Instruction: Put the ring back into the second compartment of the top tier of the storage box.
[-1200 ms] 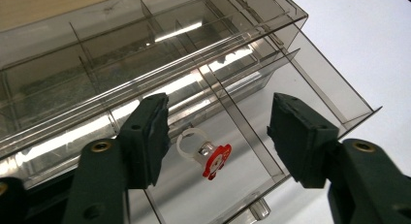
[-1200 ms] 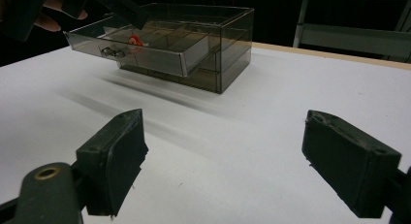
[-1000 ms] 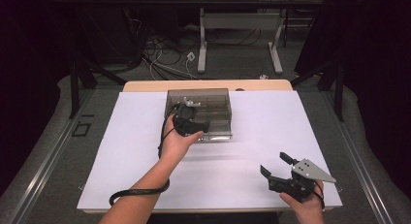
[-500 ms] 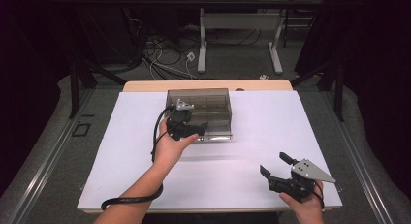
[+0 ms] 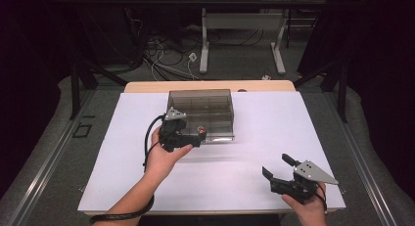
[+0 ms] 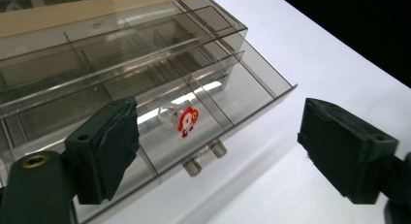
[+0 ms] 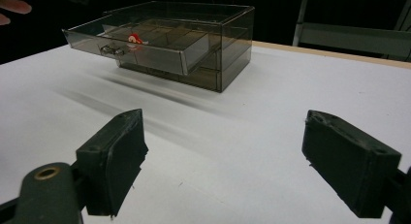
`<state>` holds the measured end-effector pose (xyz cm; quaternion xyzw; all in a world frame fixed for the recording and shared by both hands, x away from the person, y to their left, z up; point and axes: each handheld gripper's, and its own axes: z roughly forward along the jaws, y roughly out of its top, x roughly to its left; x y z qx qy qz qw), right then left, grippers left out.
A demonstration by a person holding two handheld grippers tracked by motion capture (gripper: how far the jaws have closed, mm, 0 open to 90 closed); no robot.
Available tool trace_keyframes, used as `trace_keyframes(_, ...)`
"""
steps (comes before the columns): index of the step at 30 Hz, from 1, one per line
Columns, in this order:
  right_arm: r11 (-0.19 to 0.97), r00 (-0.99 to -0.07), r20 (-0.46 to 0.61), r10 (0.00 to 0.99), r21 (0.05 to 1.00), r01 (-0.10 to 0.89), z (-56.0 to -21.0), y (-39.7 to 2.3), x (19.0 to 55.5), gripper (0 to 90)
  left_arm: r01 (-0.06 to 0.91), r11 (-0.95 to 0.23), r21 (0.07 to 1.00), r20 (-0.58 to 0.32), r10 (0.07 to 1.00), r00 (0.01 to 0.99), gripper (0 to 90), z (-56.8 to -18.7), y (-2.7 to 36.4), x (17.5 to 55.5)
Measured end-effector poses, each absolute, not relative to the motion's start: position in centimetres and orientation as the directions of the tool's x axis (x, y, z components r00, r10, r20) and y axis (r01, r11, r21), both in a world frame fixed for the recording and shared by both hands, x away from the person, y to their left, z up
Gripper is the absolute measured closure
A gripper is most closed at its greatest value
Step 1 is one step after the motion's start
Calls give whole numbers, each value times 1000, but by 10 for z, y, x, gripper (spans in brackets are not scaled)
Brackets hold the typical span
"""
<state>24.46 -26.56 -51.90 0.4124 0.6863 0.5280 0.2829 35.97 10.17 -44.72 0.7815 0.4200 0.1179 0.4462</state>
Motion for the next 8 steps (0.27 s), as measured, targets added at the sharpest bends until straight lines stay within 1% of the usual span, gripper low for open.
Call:
trace_keyframes(3,105,-503,47,863,957,270,-519,-266,245,148,529,-268,805,-172,749,640,92,-447,107,354)
trace_keyframes(6,108,-497,44,867,956,273,-520,-265,245,147,530,-257,808,-188,740,646,40,-449,115,347)
trace_keyframes(8,109,-494,42,868,956,273,-520,-265,245,146,523,-259,812,-185,735,652,33,-450,120,342)
